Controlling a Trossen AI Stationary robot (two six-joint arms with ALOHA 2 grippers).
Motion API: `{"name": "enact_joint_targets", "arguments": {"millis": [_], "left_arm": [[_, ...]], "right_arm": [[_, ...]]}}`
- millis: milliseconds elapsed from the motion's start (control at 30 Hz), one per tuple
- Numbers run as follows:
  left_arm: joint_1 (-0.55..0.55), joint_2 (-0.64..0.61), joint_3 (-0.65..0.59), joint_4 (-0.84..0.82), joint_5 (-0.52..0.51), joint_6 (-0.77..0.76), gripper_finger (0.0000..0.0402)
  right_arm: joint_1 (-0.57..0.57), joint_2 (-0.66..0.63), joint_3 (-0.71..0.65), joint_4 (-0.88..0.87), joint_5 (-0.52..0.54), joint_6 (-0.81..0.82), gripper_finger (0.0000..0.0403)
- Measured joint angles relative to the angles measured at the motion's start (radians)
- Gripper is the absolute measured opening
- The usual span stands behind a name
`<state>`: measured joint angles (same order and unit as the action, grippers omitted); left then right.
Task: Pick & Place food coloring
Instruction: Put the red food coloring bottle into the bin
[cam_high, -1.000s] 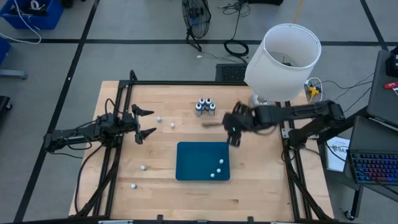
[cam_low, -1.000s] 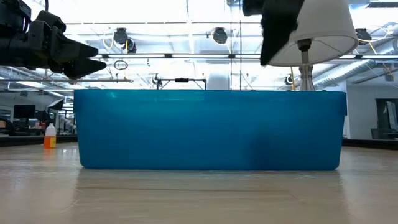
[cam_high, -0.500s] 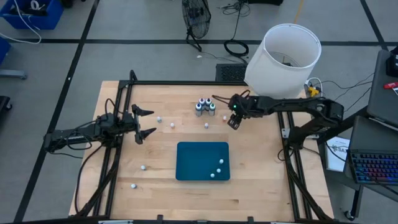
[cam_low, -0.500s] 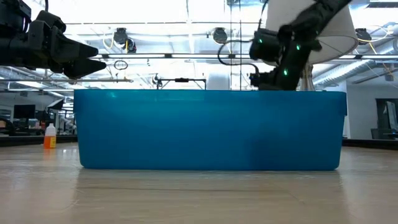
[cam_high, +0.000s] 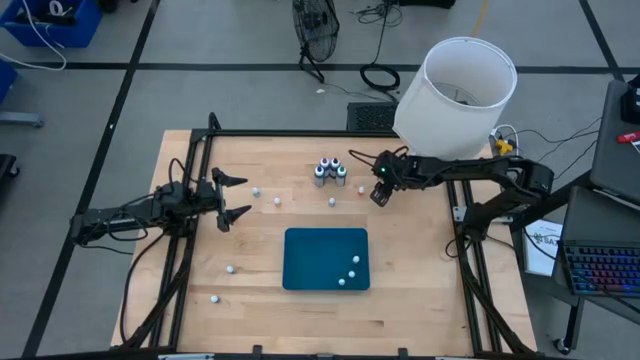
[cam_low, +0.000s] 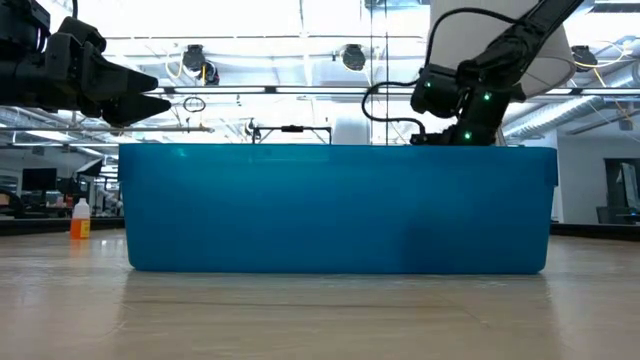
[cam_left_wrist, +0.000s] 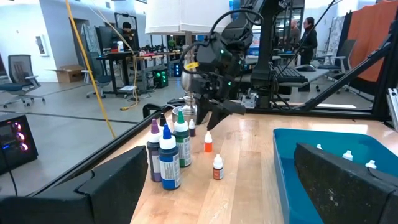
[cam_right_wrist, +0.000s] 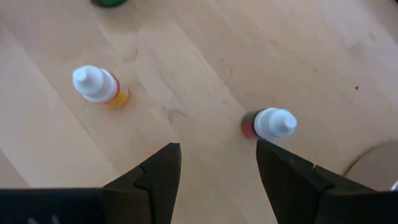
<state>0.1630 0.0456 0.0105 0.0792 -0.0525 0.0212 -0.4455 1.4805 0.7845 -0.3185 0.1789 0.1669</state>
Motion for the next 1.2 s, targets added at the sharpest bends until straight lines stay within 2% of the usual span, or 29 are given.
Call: {"name": "enact_joint_targets", "arguments": {"millis": [233, 467, 1000, 1200], "left_arm": [[0.000, 0.000, 0.000, 0.000, 0.000, 0.000, 0.0399], [0.000, 0.000, 0.000, 0.000, 0.000, 0.000, 0.0399], [0.000, 0.000, 0.000, 0.000, 0.000, 0.000, 0.0399], [0.000, 0.000, 0.000, 0.000, 0.000, 0.000, 0.0399]], "right_arm": [[0.002, 0.000, 0.000, -0.019, 0.006, 0.056, 0.0196], [0.001, 0.000, 0.000, 0.016, 0.163, 0.034, 0.0196], [-0.035, 0.063, 0.001, 0.084, 0.108, 0.003, 0.0195], [-0.035, 0.063, 0.001, 0.100, 0.107, 0.000, 0.0174]]}}
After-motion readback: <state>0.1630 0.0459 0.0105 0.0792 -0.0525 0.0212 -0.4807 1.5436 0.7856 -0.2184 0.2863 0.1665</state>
